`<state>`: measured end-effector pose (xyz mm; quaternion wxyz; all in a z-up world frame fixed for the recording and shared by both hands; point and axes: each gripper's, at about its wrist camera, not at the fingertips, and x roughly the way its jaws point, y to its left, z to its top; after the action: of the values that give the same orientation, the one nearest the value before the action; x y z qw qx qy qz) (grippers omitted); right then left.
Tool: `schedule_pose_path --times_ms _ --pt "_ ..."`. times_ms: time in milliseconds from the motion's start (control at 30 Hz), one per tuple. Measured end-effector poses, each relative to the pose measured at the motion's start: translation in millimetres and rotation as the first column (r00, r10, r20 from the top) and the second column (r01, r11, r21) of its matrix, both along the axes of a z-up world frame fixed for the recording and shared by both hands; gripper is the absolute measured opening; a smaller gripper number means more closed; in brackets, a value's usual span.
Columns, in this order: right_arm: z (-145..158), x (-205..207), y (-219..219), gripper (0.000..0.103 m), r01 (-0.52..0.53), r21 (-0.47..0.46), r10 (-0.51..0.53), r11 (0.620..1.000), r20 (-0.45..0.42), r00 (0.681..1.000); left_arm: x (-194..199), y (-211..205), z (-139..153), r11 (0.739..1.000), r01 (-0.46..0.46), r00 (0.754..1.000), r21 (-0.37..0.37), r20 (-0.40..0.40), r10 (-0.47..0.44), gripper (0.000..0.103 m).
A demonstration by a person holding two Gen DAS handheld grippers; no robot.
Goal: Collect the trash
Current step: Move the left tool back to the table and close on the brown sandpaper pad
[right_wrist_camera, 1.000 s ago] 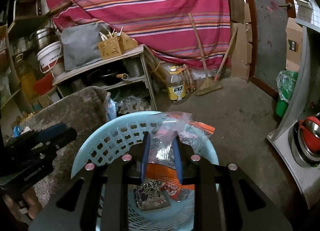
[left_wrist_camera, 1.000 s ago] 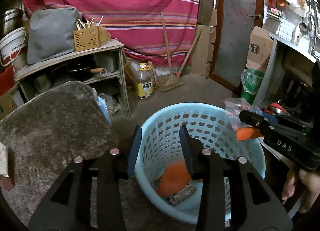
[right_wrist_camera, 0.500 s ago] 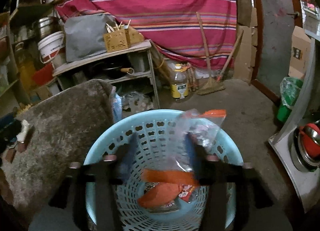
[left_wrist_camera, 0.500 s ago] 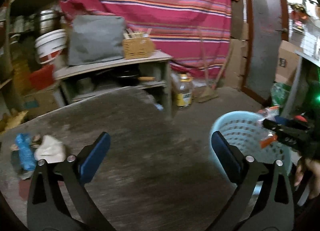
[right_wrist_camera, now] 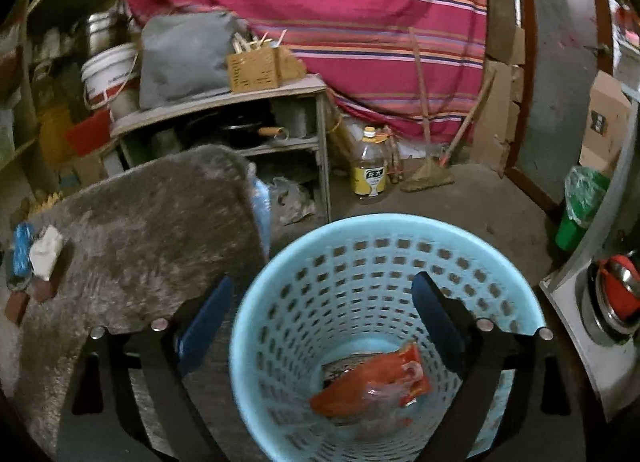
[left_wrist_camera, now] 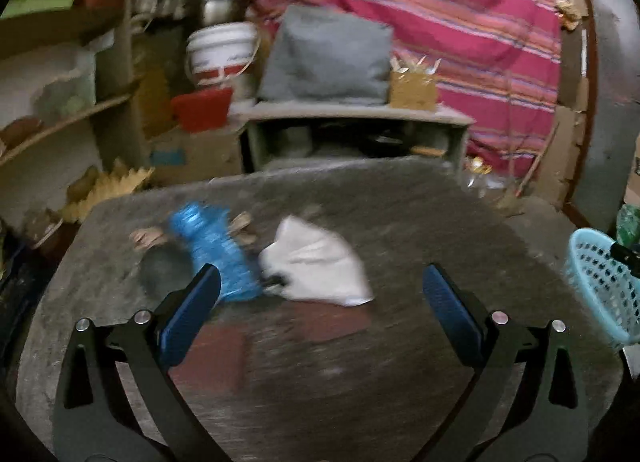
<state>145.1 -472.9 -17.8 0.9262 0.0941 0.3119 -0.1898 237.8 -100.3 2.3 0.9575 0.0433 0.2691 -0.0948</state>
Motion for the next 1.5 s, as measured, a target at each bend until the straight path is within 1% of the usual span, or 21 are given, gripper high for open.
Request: schedule_pose_path --times_ms 133,200,333,433,500,567,800,867,900,933,967,1133,1233,1300,1400,1500 --pt "1.3 14.2 26.9 0.091 -0.033 0.016 0.033 0.999 0.000 0.999 9.7 32.8 -11.9 0.998 -0.032 0.999 0.048 -0.023 0.033 0.098" --pt "2.5 19.4 40.5 0.098 -0.046 0.003 0.046 0.999 -0.001 0.999 14.0 48.4 -19.4 0.998 -0.042 0.998 0.044 -0.047 0.044 0.098" --pt "6.4 29.7 68.8 0.098 -0.068 -0.019 0.068 0.998 0.005 0.998 20.2 69.6 -33.4 0.998 -0.043 0.993 0.035 -0.113 0.047 0.098" --pt "9.3 39.0 81.7 0.099 -0.082 0.007 0.082 0.997 0.011 0.997 20.8 76.3 -41.9 0.998 -0.032 0.990 0.052 -0.136 0.039 0.098" --pt "9.8 44.3 88.3 0.099 -0.094 0.032 0.094 0.995 0.015 0.995 21.9 77.7 -48.0 0.996 -0.026 0.988 0.080 -0.150 0.038 0.098" --pt "8.6 51.4 96.3 0.099 -0.099 0.049 0.099 0.994 0.011 0.995 23.2 80.3 -53.4 0.996 -0.023 0.986 0.086 -0.162 0.037 0.098" --pt "4.4 75.1 123.3 0.099 -0.083 0.061 0.084 0.995 -0.019 0.996 39.8 94.4 -69.9 0.998 -0.032 0.964 0.046 -0.264 0.043 0.098" --pt "2.8 81.4 129.5 0.099 -0.098 0.086 0.100 0.991 -0.023 0.995 43.5 94.6 -75.0 0.999 -0.019 0.955 0.040 -0.296 0.030 0.095" --pt "2.0 84.4 132.4 0.099 -0.108 0.097 0.111 0.989 -0.026 0.994 45.8 93.8 -77.7 0.999 -0.007 0.949 0.035 -0.314 0.018 0.091" --pt "0.8 88.9 137.3 0.099 -0.120 0.103 0.124 0.987 -0.037 0.992 47.5 93.3 -80.2 1.000 0.004 0.944 0.029 -0.329 0.005 0.084" --pt "-0.2 91.9 141.2 0.099 -0.125 0.100 0.130 0.987 -0.049 0.990 47.9 92.8 -81.0 1.000 0.009 0.943 0.030 -0.333 0.002 0.084" --pt "-2.2 106.6 178.0 0.099 -0.186 0.062 0.190 0.981 -0.071 0.979 40.2 92.2 -75.8 0.999 0.036 0.954 0.026 -0.300 -0.027 0.083" --pt "-2.4 113.0 199.4 0.099 -0.218 0.064 0.222 0.974 -0.066 0.973 25.8 94.4 -63.5 0.997 0.053 0.970 0.055 -0.241 -0.038 0.083" --pt "-0.9 115.1 213.1 0.099 -0.241 0.057 0.243 0.969 -0.042 0.969 16.4 98.5 -52.1 0.997 0.061 0.979 0.053 -0.200 -0.049 0.083" --pt "-2.3 123.4 233.2 0.099 -0.275 0.053 0.277 0.960 -0.039 0.960 5.3 110.7 -36.1 0.997 0.042 0.990 0.057 -0.139 -0.033 0.083" --pt "-5.3 132.7 247.5 0.099 -0.309 0.087 0.314 0.947 -0.039 0.949 2.0 129.1 -25.1 0.998 -0.009 0.997 0.062 -0.079 0.014 0.083"
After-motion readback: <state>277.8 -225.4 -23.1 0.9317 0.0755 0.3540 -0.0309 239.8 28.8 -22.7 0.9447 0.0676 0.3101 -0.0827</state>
